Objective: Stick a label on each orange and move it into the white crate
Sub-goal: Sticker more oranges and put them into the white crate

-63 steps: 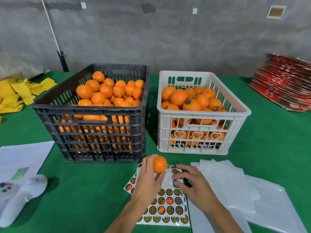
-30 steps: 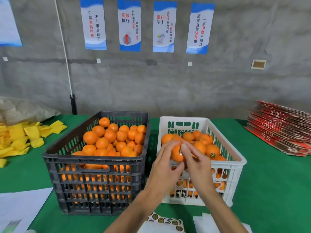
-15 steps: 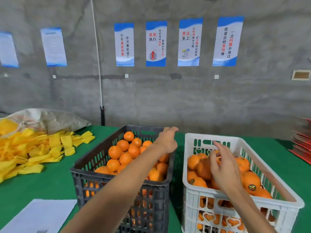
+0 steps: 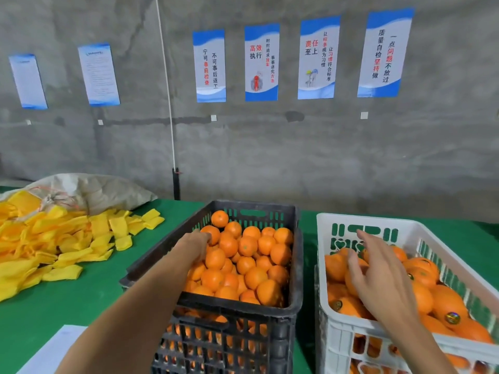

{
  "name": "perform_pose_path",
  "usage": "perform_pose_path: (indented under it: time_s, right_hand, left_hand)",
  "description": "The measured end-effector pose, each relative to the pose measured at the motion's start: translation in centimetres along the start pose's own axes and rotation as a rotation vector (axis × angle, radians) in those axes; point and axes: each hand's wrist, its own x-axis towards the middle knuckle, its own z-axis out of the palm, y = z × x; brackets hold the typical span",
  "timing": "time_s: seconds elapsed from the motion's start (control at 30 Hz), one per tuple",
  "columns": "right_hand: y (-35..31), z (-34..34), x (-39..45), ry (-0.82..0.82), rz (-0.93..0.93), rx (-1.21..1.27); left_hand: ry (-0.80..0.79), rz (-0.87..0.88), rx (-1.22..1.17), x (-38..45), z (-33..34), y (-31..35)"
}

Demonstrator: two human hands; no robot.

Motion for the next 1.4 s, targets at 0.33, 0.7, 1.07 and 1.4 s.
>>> perform_pose_path:
  time_s: [0.33, 0.7, 1.07, 1.4]
  right_hand:
    - [-7.1, -3.0, -2.5, -0.045, -0.172, 0.503]
    - [-1.5, -4.6, -19.4, -0.101, 0.15, 0.602]
    - [5.6, -2.6, -28.0, -0.691, -0.061, 0.09]
    - [5.5, -1.8, -28.2, -0.615, 0.186, 0.258]
  left_hand:
    - [0.737, 0.638, -0.746, -15.1, -4.2, 9.4]
    - [0.306, 0.727, -1.174, -28.1, 11.2, 19.7]
    - [-0.021, 0.234, -1.543, -30.9, 23.4, 20.3]
    - [-0.001, 0.258, -1.535, -30.7, 24.2, 20.3]
